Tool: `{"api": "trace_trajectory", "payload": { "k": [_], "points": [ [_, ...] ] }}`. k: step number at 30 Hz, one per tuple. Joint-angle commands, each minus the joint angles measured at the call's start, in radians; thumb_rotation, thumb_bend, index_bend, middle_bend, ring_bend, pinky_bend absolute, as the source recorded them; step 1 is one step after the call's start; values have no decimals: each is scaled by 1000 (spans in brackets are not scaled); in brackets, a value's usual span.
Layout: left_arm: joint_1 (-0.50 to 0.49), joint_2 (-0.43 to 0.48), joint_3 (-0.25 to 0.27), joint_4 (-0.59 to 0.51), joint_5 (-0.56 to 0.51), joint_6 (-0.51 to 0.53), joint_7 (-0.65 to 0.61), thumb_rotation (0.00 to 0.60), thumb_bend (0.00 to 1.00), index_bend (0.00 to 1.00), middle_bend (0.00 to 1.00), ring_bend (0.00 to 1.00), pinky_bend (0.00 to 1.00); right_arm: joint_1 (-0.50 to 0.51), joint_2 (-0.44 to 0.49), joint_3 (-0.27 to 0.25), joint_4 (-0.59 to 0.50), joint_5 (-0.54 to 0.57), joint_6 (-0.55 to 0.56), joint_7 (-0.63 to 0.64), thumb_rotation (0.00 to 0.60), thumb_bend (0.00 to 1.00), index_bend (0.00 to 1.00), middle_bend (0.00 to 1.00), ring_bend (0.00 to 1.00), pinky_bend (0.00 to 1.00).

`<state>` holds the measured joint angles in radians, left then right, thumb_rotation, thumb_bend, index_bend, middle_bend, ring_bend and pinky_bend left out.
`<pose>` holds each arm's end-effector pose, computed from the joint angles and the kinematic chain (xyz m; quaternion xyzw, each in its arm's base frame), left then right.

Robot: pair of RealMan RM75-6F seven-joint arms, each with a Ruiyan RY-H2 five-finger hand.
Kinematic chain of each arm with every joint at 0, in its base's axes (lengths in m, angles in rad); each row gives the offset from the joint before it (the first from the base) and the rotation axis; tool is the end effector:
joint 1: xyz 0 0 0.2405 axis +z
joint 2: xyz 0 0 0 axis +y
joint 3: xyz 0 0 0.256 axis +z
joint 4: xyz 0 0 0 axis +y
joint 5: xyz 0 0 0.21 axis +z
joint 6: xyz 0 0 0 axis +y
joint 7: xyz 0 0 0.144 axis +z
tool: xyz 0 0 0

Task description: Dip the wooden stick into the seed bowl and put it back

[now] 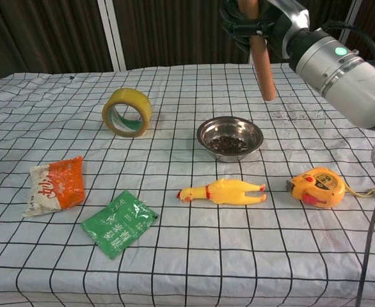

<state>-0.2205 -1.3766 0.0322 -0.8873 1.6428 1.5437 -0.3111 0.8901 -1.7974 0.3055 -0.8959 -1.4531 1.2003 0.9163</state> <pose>-0.3699 0.2243 0.1408 -0.6893 -0.2774 -0.3901 0.5439 -0.1000 -0.4187 0.0014 0.5056 -0.4933 0.6886 0.1639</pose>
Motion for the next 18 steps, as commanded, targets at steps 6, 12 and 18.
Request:
{"api": "trace_trajectory", "payload": {
  "k": [6, 12, 18],
  "points": [
    [-15, 3, 5, -23, 18, -3, 1, 600, 423, 0, 0, 0, 60, -149, 123, -106, 75, 105, -101, -575, 600, 713, 1000, 962, 893, 870],
    [-20, -4, 13, -29, 26, -15, 24, 600, 423, 0, 0, 0, 60, -170, -12, -180, 356, 74, -179, -565, 600, 712, 1000, 919, 779, 767],
    [-21, -8, 19, -32, 26, -28, 36, 600, 423, 0, 0, 0, 60, -162, -99, -192, 504, 58, -240, -454, 600, 706, 983, 866, 718, 710]
  ]
}}
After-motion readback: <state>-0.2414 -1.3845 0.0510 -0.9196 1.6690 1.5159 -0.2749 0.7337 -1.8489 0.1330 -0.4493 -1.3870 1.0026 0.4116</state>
